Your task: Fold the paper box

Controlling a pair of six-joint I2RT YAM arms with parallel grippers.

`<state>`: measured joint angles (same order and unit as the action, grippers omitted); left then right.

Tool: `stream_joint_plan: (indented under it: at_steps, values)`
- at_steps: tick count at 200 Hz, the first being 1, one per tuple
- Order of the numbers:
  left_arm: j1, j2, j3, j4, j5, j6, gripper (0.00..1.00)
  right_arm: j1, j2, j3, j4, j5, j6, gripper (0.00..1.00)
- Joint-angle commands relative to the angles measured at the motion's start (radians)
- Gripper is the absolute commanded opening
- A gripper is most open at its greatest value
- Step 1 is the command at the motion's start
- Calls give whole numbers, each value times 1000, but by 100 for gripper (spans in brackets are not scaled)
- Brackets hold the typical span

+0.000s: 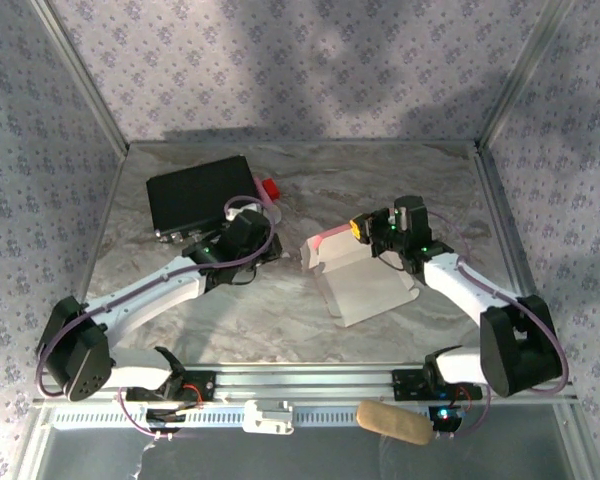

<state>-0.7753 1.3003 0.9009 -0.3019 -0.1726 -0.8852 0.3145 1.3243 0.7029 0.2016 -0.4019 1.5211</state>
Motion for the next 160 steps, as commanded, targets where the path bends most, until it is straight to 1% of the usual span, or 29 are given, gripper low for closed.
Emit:
stream_joint_plan:
  at_steps: [1, 12, 25, 40, 55, 66, 101, 123, 160]
  values:
    - [5, -4, -69, 52, -4, 124, 19, 4, 32, -38, 176, -59, -105, 0]
    - [6, -12, -110, 85, -26, 129, 19, 10, 54, -46, 276, -90, -139, 0]
    - [18, -21, -157, 118, -39, 129, 19, 19, 65, -36, 263, -104, -179, 0]
    - [35, -41, -210, 156, -52, 121, 19, 24, 82, -45, 304, -114, -211, 0]
    - [55, -62, -262, 201, -41, 122, 19, 23, 114, -62, 381, -136, -204, 0]
    - [70, -69, -284, 226, -26, 126, 19, 23, 138, -70, 408, -153, -207, 0]
    - [73, -60, -306, 258, -17, 161, 19, 7, 202, -109, 464, -196, -231, 0]
    - [75, -36, -304, 297, 3, 209, 17, -10, 229, -116, 478, -207, -230, 0]
    - [80, 36, -301, 420, 59, 344, 13, -36, 261, -63, 392, -245, -278, 0]
